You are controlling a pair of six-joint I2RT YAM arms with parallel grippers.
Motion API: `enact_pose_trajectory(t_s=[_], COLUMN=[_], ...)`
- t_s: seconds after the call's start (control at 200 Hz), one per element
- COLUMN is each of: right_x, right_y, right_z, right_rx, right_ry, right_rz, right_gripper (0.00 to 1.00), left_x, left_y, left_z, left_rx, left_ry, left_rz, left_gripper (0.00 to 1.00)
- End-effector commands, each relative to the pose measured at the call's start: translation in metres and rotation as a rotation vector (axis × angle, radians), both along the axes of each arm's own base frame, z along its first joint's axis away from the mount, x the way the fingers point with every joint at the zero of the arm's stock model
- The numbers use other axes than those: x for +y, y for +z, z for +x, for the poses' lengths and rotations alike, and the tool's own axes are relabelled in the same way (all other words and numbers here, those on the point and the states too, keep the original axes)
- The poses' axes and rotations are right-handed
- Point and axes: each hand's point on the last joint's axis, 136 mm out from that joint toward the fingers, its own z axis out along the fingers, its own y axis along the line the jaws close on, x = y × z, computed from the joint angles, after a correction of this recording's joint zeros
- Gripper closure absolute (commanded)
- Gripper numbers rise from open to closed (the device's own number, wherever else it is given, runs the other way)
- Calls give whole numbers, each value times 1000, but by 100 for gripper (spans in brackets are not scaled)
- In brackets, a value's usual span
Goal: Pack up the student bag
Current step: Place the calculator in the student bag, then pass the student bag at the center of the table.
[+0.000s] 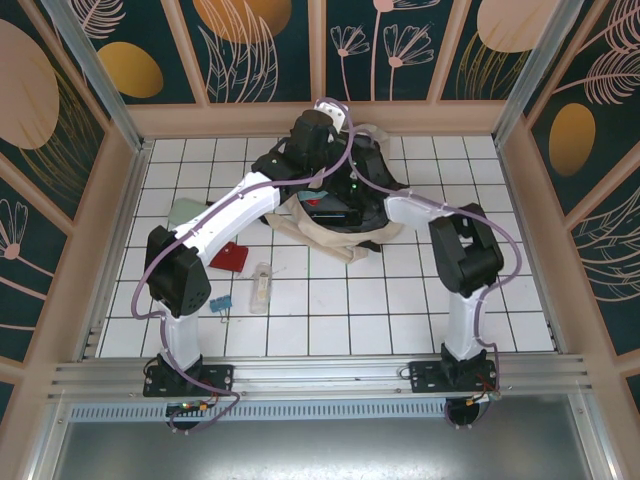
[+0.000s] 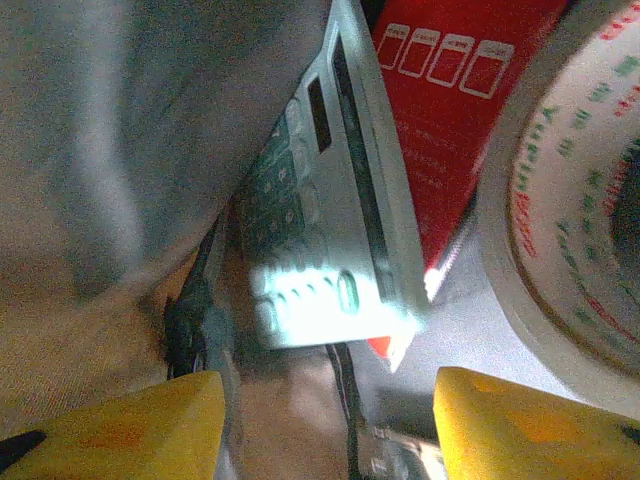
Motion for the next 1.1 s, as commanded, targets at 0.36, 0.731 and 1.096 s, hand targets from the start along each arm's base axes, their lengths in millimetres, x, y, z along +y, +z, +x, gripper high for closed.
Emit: enact_pose_trajectory(t_s=[0.36, 0.731, 1.096], right_x=[-62, -99, -70], right_y=[75, 170, 177], right_z=[-78, -71, -22], right_rx=[-382, -946, -1010], right_ry=[70, 205, 456], right_rz=[-160, -391, -508], right_gripper=[38, 46, 42], left_x=[16, 20, 23], left_y=[45, 38, 40], left_z=[-3, -8, -14], left_rx=[-100, -74, -71], left_ry=[68, 74, 65], left_rz=[-47, -57, -49], left_gripper=[100, 100, 100])
